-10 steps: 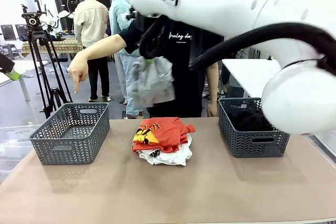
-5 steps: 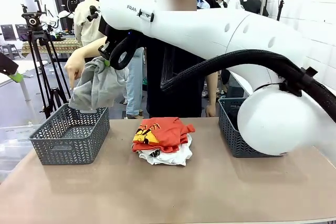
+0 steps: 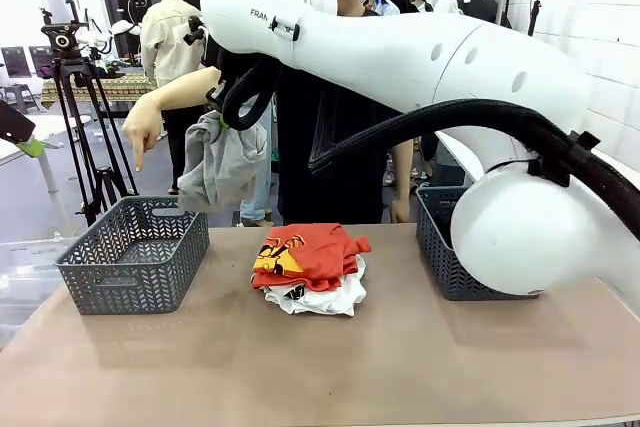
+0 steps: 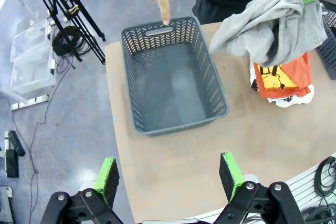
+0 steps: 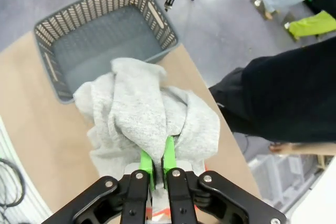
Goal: Sort the tops and bottoms.
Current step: Sort the clothes according to human instructions.
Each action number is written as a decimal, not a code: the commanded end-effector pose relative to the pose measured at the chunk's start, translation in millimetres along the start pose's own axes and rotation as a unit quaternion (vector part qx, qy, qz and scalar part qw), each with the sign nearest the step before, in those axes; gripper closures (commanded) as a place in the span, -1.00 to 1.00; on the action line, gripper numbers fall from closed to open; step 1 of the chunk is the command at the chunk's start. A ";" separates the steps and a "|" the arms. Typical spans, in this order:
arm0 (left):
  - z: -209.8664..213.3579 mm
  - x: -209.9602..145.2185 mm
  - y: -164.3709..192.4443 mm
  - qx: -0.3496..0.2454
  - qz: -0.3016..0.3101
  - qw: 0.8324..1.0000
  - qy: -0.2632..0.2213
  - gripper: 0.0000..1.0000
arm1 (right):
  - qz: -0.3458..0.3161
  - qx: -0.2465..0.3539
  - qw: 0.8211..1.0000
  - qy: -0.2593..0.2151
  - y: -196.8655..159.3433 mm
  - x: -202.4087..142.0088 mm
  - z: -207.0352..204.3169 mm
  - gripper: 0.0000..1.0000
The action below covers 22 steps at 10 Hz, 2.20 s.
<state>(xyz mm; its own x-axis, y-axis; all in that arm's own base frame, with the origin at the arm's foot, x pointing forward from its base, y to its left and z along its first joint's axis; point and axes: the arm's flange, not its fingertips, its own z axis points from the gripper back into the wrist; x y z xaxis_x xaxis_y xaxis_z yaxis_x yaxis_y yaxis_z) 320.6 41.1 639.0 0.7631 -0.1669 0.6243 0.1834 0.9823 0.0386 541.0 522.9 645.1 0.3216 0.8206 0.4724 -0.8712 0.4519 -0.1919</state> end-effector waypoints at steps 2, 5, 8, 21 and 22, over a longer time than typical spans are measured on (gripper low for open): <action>-0.6 0.2 0.0 0.000 -0.001 1.000 0.001 -1.00 | 0.039 0.041 0.993 -0.100 -2.4 49.0 -36.0 1.00; -0.6 0.2 0.0 0.000 -0.001 1.000 0.001 -1.00 | 0.116 0.100 0.980 -0.127 11.8 133.5 -95.9 1.00; -0.6 0.2 0.0 0.000 -0.001 1.000 0.001 -1.00 | 0.162 0.158 0.963 -0.144 20.5 189.4 -176.4 1.00; -0.6 0.2 0.0 0.000 -0.001 1.000 0.001 -1.00 | 0.088 0.083 0.980 -0.160 1.2 256.6 -289.4 0.50; -0.6 0.2 0.0 0.000 -0.001 1.000 0.001 -1.00 | 0.090 0.083 0.979 -0.161 1.1 257.4 -289.2 0.11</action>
<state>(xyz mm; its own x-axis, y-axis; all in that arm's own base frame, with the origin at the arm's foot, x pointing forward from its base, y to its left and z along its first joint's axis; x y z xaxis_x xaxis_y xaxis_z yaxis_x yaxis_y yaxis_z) 320.7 40.8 639.0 0.7632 -0.1676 0.6241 0.1838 0.9822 0.0390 553.5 633.5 464.2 0.0497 0.7006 0.7118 -0.9579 0.2353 -0.1647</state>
